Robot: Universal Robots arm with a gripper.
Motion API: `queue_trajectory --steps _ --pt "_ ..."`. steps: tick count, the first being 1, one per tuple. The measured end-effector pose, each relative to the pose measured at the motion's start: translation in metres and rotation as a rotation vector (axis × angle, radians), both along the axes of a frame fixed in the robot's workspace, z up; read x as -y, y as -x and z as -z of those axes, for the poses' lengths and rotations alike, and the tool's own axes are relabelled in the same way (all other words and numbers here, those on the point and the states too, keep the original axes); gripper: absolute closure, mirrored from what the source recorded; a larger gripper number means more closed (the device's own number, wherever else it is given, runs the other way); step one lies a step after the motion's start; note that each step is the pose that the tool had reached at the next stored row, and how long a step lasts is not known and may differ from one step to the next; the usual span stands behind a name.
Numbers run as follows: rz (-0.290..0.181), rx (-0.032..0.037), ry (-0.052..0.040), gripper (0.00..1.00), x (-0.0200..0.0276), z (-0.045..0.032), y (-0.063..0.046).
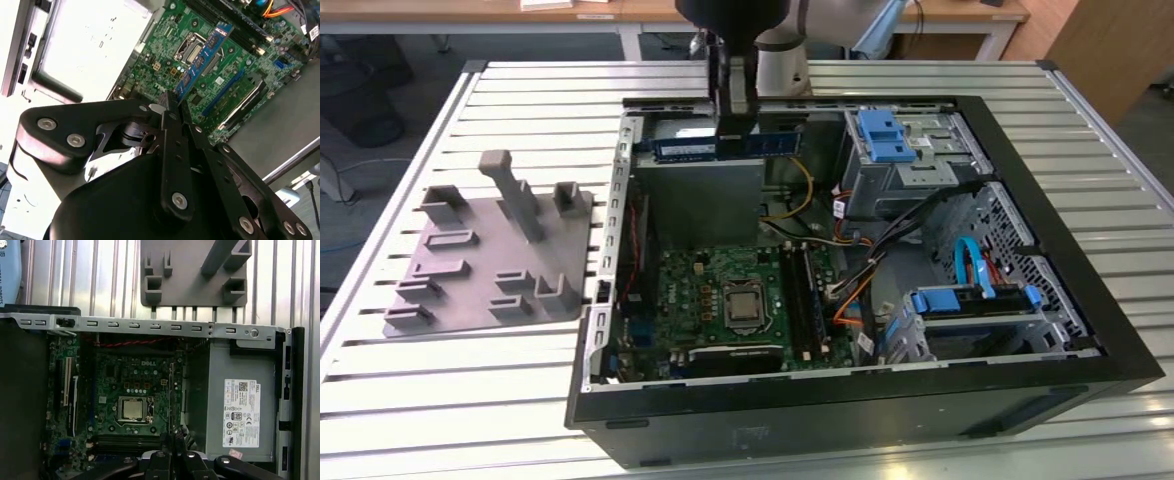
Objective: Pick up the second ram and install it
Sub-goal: 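Pick up the second ram and move it above second insertion slot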
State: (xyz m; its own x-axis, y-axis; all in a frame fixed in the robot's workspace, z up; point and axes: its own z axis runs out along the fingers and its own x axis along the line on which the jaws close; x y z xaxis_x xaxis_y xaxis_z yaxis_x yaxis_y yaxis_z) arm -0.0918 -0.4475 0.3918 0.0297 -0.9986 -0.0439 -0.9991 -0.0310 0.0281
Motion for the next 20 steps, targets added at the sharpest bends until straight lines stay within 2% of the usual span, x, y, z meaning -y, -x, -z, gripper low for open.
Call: queue_trajectory --steps 11,20 --pt "0.040 -0.0002 -0.0001 0.86 0.0001 0.0197 -0.010" --pt "0.042 -0.0002 0.0018 0.86 0.0001 0.0210 -0.012"
